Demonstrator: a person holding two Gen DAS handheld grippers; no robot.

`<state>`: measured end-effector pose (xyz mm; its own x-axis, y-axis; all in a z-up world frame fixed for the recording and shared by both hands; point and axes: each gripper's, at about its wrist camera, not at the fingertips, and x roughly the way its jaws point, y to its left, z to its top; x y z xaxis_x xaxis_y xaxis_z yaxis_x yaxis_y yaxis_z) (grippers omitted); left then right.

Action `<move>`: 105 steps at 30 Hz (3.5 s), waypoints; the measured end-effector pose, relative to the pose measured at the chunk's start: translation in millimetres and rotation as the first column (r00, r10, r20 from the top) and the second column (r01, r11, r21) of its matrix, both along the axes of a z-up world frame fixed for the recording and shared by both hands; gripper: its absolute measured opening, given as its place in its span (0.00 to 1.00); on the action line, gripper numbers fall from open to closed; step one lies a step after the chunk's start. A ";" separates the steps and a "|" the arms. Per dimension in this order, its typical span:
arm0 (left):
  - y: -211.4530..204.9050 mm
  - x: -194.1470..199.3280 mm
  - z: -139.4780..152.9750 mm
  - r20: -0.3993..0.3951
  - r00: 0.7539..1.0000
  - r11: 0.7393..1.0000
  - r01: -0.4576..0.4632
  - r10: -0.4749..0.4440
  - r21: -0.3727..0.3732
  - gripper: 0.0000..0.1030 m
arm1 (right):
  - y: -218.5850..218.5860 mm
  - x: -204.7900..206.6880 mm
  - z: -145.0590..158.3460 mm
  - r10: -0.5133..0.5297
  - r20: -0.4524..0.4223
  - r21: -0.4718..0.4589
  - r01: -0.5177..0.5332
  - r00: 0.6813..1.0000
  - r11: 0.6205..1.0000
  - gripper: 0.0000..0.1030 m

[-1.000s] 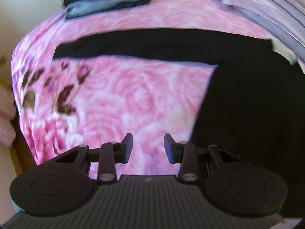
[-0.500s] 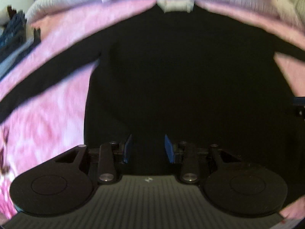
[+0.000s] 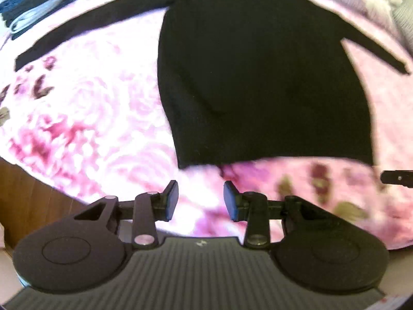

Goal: Fold large clothes

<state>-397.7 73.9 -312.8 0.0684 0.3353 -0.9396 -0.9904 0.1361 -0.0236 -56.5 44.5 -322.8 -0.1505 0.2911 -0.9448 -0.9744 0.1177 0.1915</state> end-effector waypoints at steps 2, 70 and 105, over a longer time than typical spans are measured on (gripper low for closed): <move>-12.3 1.1 35.4 -0.007 1.000 1.000 0.005 -0.005 0.015 0.33 | -13.6 -2.8 43.0 0.005 -0.023 0.038 -0.005 1.000 0.999 0.42; -178.2 127.3 261.3 -0.064 0.998 0.973 0.040 -0.027 0.228 0.69 | -159.6 12.2 272.6 0.211 -0.005 0.232 -0.204 0.978 0.951 0.74; -87.2 125.8 237.7 -0.096 0.992 0.974 -0.063 0.086 0.217 0.69 | -68.1 39.8 252.4 0.244 -0.050 0.223 -0.227 0.969 0.948 0.74</move>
<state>-271.9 -13.4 -75.1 -0.0586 0.5294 -0.8464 -0.9934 0.0528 0.1018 -16.8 -23.5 -70.4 -0.3082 0.4328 -0.8472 -0.9510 -0.1651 0.2616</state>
